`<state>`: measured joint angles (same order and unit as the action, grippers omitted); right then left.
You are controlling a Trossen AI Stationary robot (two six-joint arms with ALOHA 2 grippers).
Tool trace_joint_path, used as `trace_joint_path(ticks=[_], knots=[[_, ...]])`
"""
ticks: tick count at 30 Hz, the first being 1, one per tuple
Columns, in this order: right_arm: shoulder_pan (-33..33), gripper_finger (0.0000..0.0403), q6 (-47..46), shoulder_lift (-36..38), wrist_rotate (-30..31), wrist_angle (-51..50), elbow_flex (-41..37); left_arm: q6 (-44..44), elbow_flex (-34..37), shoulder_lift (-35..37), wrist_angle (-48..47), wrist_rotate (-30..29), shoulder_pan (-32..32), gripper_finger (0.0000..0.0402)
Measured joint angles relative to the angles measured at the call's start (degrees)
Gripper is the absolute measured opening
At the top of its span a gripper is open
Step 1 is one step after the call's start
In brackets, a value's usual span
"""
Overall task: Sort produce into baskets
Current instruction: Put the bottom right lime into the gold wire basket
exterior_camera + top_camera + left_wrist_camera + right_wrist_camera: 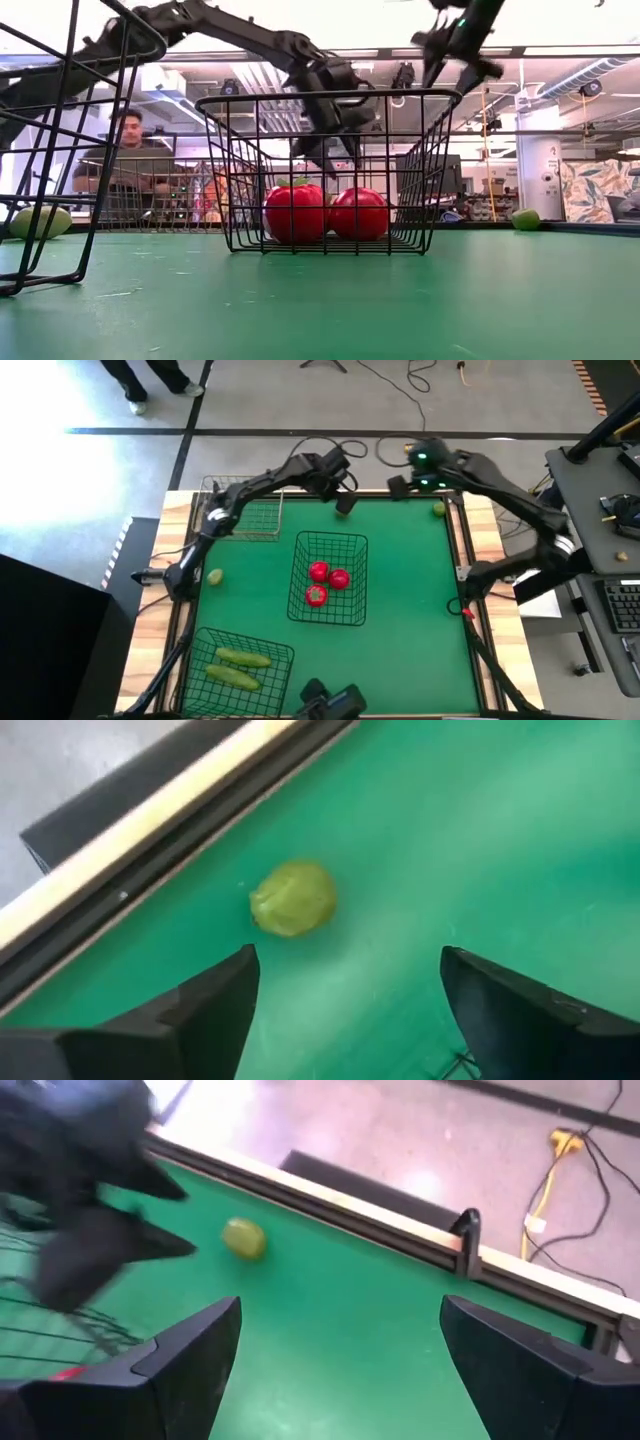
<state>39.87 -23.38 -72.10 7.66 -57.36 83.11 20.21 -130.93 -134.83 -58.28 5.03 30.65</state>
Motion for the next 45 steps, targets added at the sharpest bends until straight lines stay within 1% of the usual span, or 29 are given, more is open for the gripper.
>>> trace_joint_path(ticks=[2, 6, 9, 15, 19, 26, 35, 41, 45], knots=[[-0.25, 0.0333, -1.24, 3.76, 0.2, -0.78, 0.0, -0.04, -4.27, -3.48, -3.18, 0.1, 0.13, 0.0302], [-0.25, 0.0333, -2.57, 9.88, 2.0, -1.14, -0.02, 2.12, -1.1, -5.42, -1.93, 2.86, 0.82, 0.0315], [-0.23, 0.0333, -2.56, 12.67, 3.09, -1.2, -0.04, 2.82, -0.44, -5.66, -0.75, 2.81, 1.16, 0.0328], [-0.23, 0.0333, -2.57, 14.27, 4.04, -2.37, -0.04, 3.85, -0.17, -5.86, 6.06, 2.75, 1.1, 0.0362], [-0.23, 0.0331, -2.57, 13.33, 4.4, -5.18, -0.11, 6.03, -0.21, -7.77, 6.42, 2.77, 1.41, 0.0371], [-0.25, 0.0327, -2.57, 11.23, 4.29, -7.73, -0.31, 7.35, -0.72, -9.57, 9.91, 1.43, 1.42, 0.0372], [-0.25, 0.0326, -2.03, 9.83, 3.93, -7.51, -0.31, 7.78, -0.57, -12.35, 9.73, 0.15, 1.51, 0.0368], [-0.25, 0.0326, -0.43, 8.84, 4.16, -6.58, -0.31, 8.39, -0.59, -12.37, 9.86, -0.79, 1.42, 0.0347], [-0.25, 0.0326, 0.25, 7.87, 4.29, -6.54, -0.31, 8.83, -0.59, -12.38, 9.76, -1.13, 1.44, 0.0316]])
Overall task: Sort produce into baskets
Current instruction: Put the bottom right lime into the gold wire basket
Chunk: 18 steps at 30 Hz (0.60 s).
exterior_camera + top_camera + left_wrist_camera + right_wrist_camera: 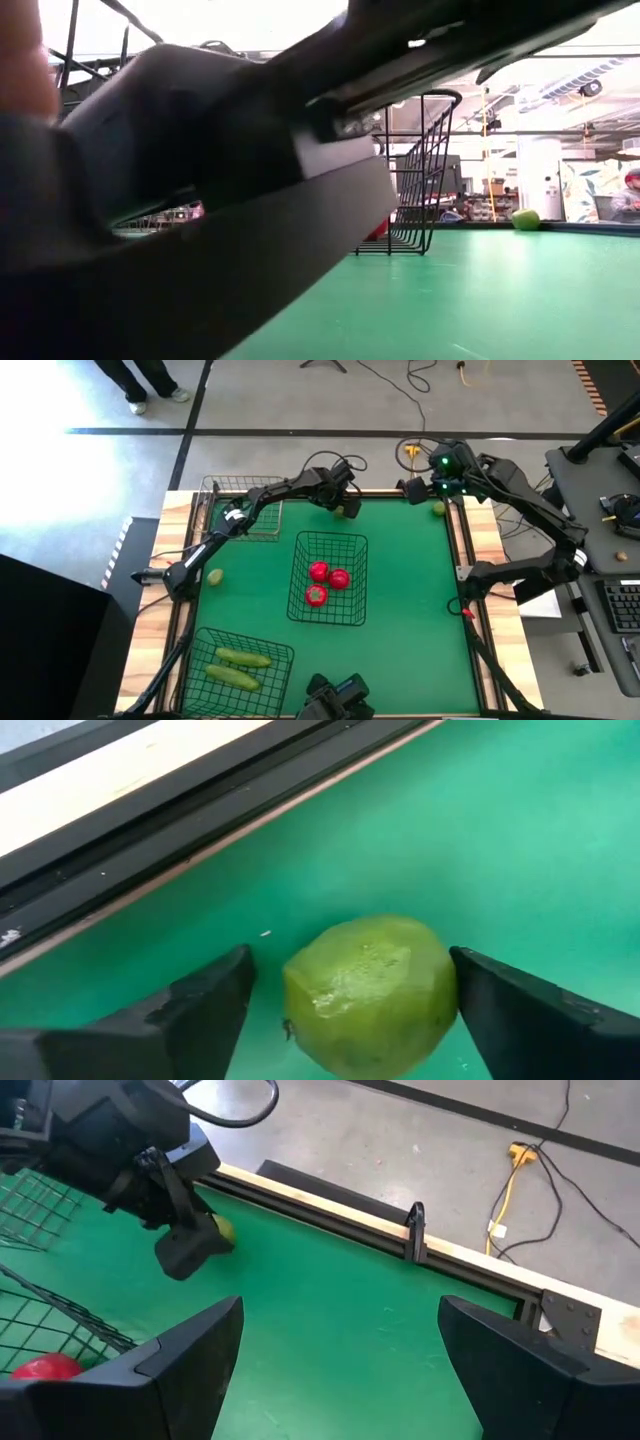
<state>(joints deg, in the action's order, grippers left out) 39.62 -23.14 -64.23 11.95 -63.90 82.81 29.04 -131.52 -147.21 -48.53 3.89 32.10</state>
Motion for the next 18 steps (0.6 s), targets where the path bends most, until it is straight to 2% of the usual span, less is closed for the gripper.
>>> trace_joint_path(ticks=[11, 18], knots=[[0.0, 0.0326, 0.42, -0.87, 0.03, 0.33, 0.0, -0.02, -1.49, -0.14, -0.79, -1.45, -0.05, 0.0197], [0.0, 0.0326, 0.29, -0.85, -0.01, 0.33, 0.0, -1.52, -3.22, 0.44, -3.25, -3.73, 0.46, 0.0191]])
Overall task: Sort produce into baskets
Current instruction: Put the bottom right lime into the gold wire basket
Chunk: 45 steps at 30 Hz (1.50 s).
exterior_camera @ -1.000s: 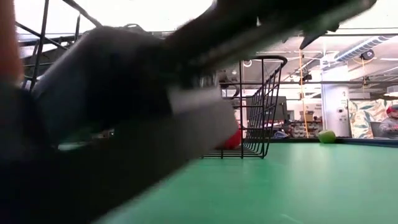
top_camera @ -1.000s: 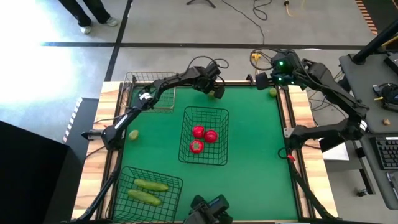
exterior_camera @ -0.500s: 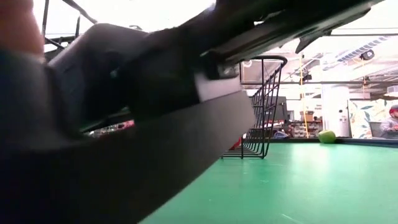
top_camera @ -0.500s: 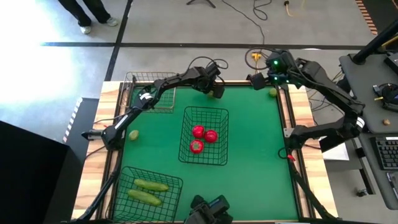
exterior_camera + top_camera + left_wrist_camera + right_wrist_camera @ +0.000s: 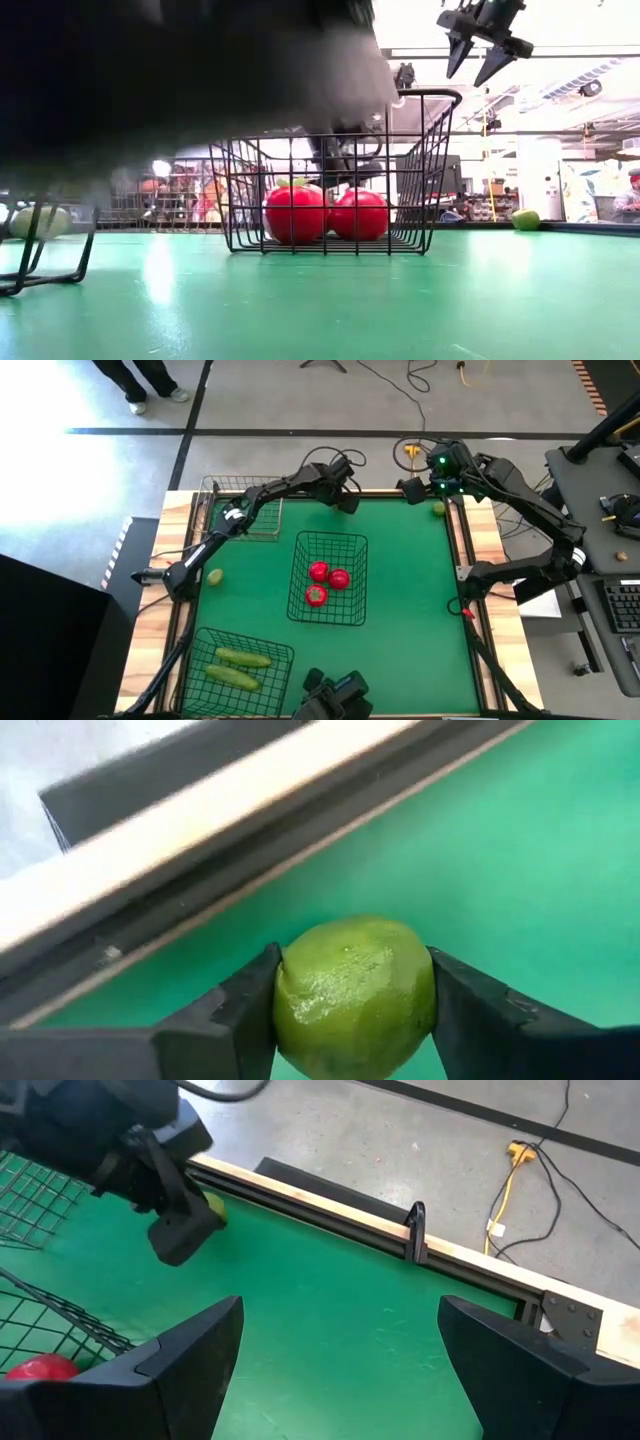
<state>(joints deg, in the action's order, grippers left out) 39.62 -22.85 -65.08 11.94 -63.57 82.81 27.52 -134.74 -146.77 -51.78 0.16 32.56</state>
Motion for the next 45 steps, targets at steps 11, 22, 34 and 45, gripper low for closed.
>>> trace_joint_path(ticks=[11, 22, 34, 45], knots=[[0.0, 0.0326, 0.44, 0.23, 0.07, 0.01, 0.0, -12.01, 0.21, 15.54, -13.17, -10.89, -1.41, 0.0185], [-1.27, 0.0326, 1.7, 0.54, -0.05, -0.04, 0.0, -13.4, 2.13, 33.84, -38.73, -27.47, -1.69, 0.0186], [-5.33, 0.0326, 3.52, 0.94, 0.03, -0.17, -0.07, -8.44, 39.99, 53.83, -30.57, -20.73, 11.33, 0.0187], [-5.27, 0.0325, 2.46, 0.8, -2.59, -2.92, -0.48, -5.54, 59.48, 50.15, -14.15, -9.88, 16.52, 0.0187]])
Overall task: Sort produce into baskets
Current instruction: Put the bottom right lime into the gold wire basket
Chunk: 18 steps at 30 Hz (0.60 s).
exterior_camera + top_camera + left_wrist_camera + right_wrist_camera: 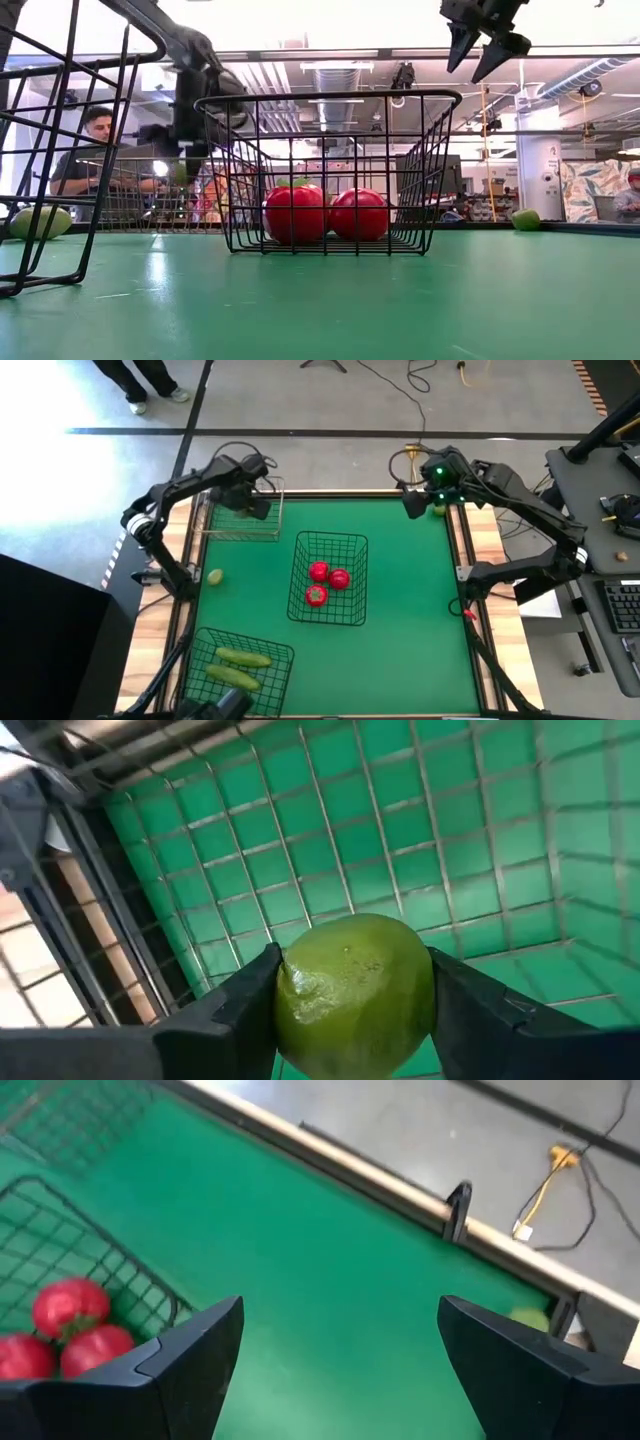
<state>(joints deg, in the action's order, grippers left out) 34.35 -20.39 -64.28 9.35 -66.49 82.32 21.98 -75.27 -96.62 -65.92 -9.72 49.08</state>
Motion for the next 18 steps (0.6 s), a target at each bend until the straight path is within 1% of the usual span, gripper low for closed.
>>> trace_joint_path(ticks=[3, 5, 7, 10, 16, 18], knots=[[0.02, 0.0324, -0.07, -0.04, -0.8, -1.53, -1.53, -1.45, 1.39, -1.91, 0.64, 0.04, 0.52, 0.0187], [-0.09, 0.0325, -1.17, -0.04, -1.27, -1.67, -2.95, -2.19, 1.11, -1.98, 1.83, 0.22, 0.88, 0.0187], [-0.11, 0.0325, -2.51, -0.04, -2.95, -2.2, -4.69, -2.84, 0.42, -1.49, 2.3, -0.12, 1.06, 0.0189], [-0.12, 0.0325, -3.17, -0.04, -5.3, -1.89, -7.32, -4.28, 0.26, -1.81, 1.85, 0.9, 1.09, 0.0197], [-0.24, 0.0326, -5.89, -0.04, -5.34, -0.84, -10.55, -7.04, 0.51, -1.77, 1.95, 1.96, 1.75, 0.0218], [-0.24, 0.0327, -6.48, -0.04, -5.34, 0.42, -11.08, -7.7, 0.0, -1.77, 2.15, 4.75, 2.89, 0.0219]])
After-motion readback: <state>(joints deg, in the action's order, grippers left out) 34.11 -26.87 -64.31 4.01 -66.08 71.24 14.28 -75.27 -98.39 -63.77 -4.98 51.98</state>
